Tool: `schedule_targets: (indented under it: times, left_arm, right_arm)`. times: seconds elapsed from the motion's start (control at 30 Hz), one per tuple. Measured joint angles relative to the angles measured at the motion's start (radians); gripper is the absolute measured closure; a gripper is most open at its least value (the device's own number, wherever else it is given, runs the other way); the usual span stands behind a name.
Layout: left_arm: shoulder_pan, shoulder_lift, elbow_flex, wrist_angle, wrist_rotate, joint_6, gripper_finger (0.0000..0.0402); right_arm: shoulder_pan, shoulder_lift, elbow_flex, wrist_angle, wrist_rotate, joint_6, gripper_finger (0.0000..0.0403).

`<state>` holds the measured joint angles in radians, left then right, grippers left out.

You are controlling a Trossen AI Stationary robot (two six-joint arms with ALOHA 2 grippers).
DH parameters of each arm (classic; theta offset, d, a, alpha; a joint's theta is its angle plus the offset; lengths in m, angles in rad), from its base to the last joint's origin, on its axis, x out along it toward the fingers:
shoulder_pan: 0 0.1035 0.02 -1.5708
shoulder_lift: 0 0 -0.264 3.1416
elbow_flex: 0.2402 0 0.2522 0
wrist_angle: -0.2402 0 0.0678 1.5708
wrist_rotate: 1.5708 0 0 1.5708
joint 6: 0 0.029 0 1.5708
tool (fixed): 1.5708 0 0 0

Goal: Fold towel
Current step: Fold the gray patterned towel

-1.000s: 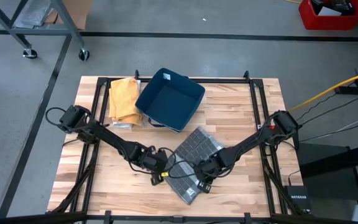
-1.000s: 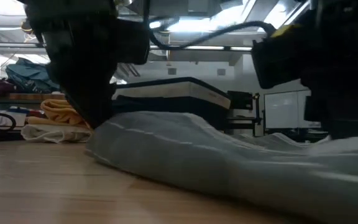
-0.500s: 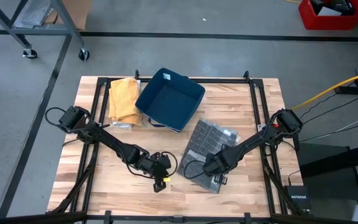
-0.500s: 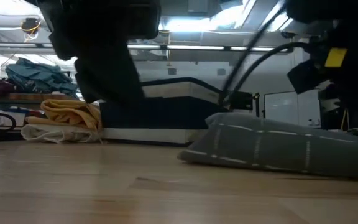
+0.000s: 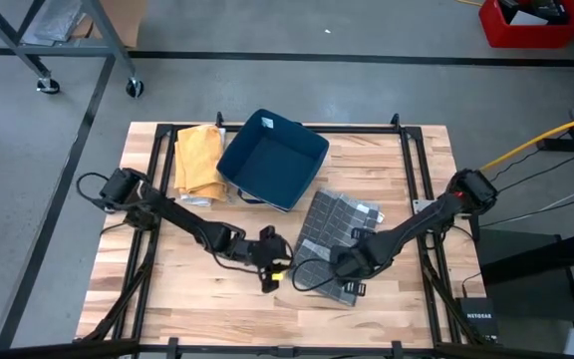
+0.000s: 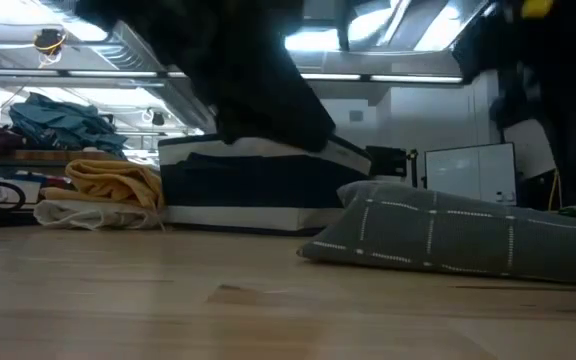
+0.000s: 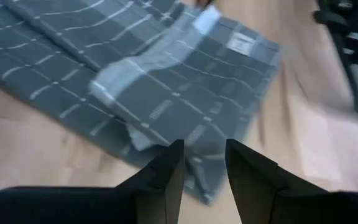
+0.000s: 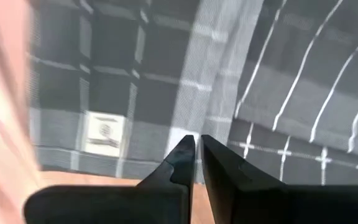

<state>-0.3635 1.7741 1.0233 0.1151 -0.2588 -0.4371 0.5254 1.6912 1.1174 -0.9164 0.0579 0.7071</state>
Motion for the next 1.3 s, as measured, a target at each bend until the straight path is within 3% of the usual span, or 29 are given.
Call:
schedule_targets:
  times: [0.27,0.47,0.63,1.0,1.1,1.3]
  left_arm:
    - [0.059,0.126,0.006,0.187,0.056,0.046,0.0293]
    - [0.064,0.174,0.010,0.142,0.082,0.021,0.0292]
    - [0.033,0.222,0.013,0.160,0.171,-0.057,0.0292]
    - [-0.079,0.227,0.014,0.190,0.225,-0.189,0.0293]
    - [-0.100,0.229,0.032,0.198,0.225,-0.142,0.0293]
    - [-0.134,0.227,0.107,0.240,0.123,0.165,0.0293]
  right_arm:
    - [0.030,-0.019,0.073,0.002,0.047,-0.005,0.0369]
    - [0.080,-0.019,0.074,-0.001,0.037,-0.005,0.0369]
    - [0.117,-0.019,0.075,-0.001,0.035,0.004,0.0369]
    - [0.185,-0.020,0.075,0.007,0.009,-0.031,0.0369]
    - [0.198,-0.020,0.075,0.030,0.009,-0.032,0.0369]
    - [0.209,-0.020,0.075,0.100,0.001,-0.032,0.0368]
